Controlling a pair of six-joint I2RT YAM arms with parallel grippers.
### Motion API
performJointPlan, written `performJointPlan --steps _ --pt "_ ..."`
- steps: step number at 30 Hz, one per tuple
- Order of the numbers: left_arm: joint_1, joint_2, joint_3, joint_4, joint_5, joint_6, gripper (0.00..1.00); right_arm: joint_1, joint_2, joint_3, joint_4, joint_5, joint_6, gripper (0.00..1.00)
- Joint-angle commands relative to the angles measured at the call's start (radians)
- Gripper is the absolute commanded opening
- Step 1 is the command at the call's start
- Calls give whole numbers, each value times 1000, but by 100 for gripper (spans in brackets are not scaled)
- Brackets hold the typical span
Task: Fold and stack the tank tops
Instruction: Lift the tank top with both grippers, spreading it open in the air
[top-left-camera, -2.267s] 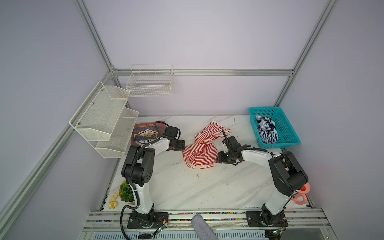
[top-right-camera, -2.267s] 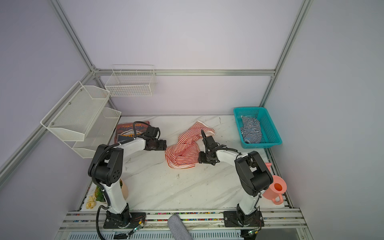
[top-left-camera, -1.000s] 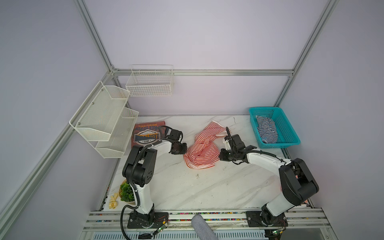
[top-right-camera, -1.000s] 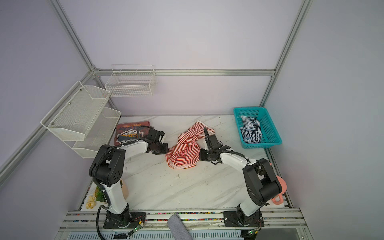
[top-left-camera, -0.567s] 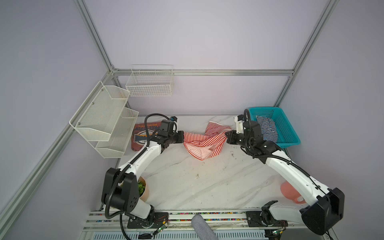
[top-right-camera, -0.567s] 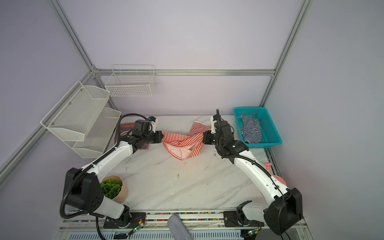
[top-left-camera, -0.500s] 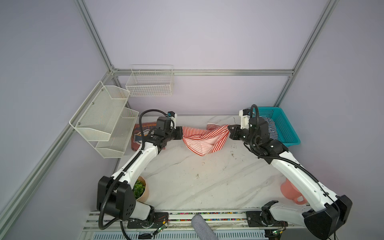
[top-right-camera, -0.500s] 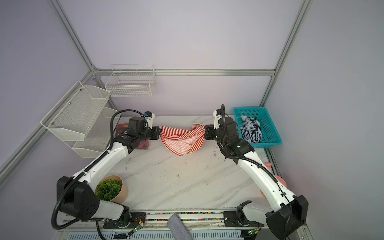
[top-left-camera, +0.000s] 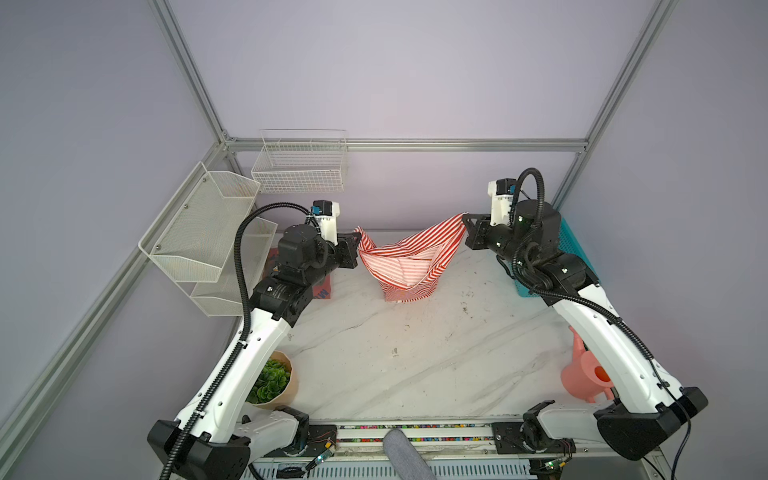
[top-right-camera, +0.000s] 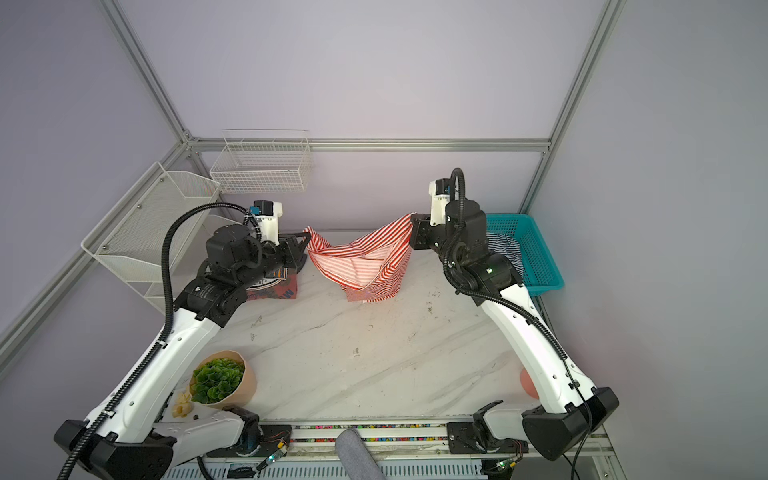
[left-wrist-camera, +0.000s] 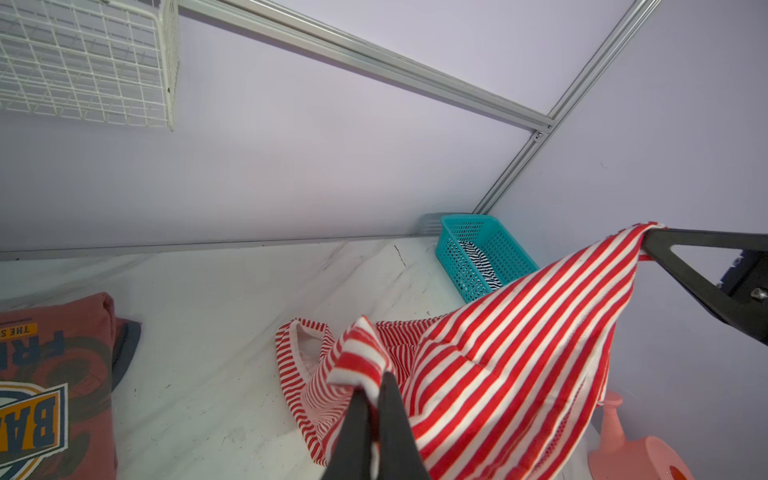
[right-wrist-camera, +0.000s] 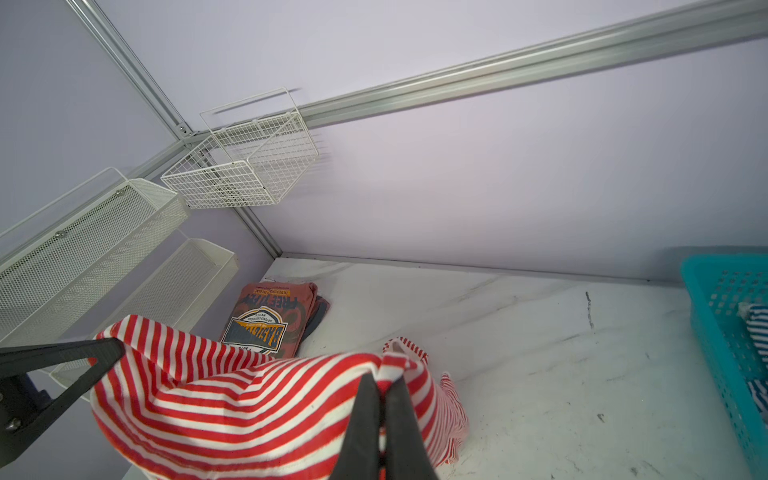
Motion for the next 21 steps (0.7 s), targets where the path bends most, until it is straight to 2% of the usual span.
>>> performJointPlan --steps 1,6,9,16,21 --pt "-9 24 212 45 20 -1 0 -5 38 140 6 10 -87 0" --pt "-27 56 379 48 30 14 0 -5 133 365 -18 -13 -133 0" --pt "-36 41 409 55 26 19 0 -5 152 436 -38 -39 -137 0" --pt "-40 -52 351 93 4 12 0 -5 93 390 -36 -86 -116 0" --pt "-40 -107 340 97 58 -30 0 -5 30 358 -37 -142 -90 0"
